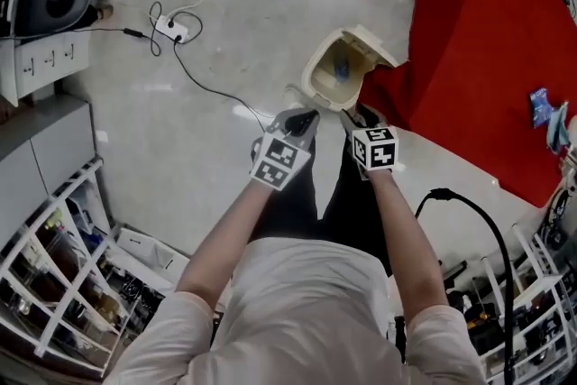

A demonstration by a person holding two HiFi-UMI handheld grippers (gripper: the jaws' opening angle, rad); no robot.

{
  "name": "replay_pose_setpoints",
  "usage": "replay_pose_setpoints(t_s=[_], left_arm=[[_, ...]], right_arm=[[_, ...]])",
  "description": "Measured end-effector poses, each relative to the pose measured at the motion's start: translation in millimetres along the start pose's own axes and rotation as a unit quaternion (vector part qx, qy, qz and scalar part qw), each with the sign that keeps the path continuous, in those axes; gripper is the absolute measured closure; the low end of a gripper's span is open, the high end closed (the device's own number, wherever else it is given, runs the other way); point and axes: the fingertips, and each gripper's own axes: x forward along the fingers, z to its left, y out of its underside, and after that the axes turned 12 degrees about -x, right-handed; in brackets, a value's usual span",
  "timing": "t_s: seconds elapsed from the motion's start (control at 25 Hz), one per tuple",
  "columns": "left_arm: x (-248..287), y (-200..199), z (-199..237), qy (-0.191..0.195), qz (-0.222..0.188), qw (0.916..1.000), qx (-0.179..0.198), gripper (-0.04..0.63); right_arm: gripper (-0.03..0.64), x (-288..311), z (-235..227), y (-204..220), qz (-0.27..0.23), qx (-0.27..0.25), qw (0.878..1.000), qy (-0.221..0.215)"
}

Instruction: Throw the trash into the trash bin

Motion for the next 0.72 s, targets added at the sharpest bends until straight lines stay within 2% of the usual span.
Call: replay_pose_setpoints(t_s=[0.24, 0.44, 0.56, 0.72], left_arm=[[-27.9, -19.0, -27.3, 0.003, 0.003, 0.9999, 0.01, 0.591], [-58.4, -37.7, -43.1, 0.009, -0.01, 0.9999, 0.001, 0.591], [-80.1, -44.6, -53.4, 0.009, -0.018, 0.9998, -0.003, 0.591], [-99.9, -61.8, -67.4, 0.008, -0.029, 0.9995, 0.01, 0.591]], right_arm=[[0.454, -59.5, 20.5, -29.7, -0.03, -0.047, 0.998, -0.006], [0.457, -104.5, 24.9, -45.3, -0.051, -0.042, 0.998, -0.002], [0.52, -134.9, 31.8, -53.2, -0.064, -0.056, 0.996, -0.005], [0.535, -168.3, 37.9, -66.3, -0.071, -0.089, 0.993, -0.011]])
